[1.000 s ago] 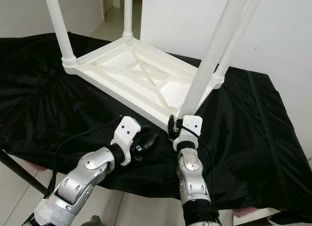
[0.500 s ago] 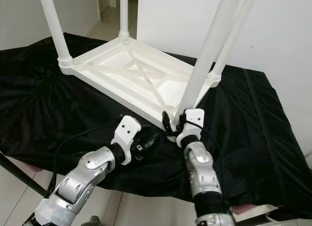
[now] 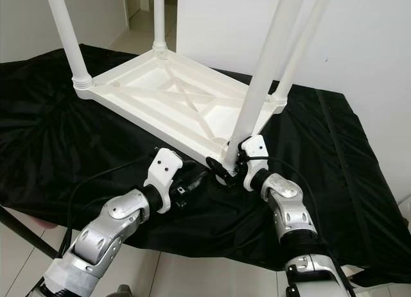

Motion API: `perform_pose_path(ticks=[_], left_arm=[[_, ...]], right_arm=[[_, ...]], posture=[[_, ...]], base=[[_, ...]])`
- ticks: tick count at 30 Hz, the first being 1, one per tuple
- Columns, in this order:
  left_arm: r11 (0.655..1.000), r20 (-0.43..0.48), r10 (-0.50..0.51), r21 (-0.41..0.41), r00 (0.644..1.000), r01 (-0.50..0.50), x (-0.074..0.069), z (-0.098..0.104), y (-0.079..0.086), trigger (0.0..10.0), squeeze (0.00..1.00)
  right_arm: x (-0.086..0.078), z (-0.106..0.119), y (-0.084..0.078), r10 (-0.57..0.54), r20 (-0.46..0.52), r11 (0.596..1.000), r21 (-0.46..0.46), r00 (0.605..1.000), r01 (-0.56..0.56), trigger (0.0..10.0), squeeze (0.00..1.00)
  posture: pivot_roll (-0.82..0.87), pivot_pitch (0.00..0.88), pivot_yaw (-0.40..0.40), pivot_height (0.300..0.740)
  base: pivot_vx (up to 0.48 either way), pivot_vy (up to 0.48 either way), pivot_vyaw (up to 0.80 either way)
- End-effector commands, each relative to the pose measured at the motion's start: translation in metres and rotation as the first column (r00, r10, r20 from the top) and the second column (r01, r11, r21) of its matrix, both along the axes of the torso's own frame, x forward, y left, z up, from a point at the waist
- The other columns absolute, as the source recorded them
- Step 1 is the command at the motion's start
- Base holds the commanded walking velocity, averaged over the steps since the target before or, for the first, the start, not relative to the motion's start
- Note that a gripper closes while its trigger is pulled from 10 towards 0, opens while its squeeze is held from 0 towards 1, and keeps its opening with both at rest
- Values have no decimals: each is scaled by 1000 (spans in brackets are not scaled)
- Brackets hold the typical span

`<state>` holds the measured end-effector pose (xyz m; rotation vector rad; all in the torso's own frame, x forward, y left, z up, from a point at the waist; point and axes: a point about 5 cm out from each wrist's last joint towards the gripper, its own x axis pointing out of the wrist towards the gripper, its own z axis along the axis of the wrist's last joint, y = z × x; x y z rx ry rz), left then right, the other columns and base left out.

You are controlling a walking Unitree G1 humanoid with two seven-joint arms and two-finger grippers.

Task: Building children table

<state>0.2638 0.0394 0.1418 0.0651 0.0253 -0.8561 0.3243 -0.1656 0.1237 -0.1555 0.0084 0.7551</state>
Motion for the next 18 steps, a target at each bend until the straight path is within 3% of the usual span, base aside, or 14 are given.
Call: perform_pose_path(ticks=[1, 12, 18], left_arm=[[999, -1, -37, -2, 999, 37, -3, 2, -1, 10000, 0], [999, -8, -33, -4, 999, 33, -4, 2, 0, 10000, 0], [999, -14, -40, -3, 999, 40, -6, 1, -1, 10000, 0]], right_arm=[[-2, -8, 4, 55, -48, 998, -20, 997, -56, 0, 0], [-3, -13, -1, 45, -74, 999, 16, 996, -44, 0, 0], [-3, -20, -4, -82, -85, 996, 18, 993, 84, 0, 0]], posture=[[164, 21, -79, 740], [163, 34, -72, 740], [153, 37, -66, 740]], base=[[0, 0, 0], [0, 0, 0], [0, 0, 0]])
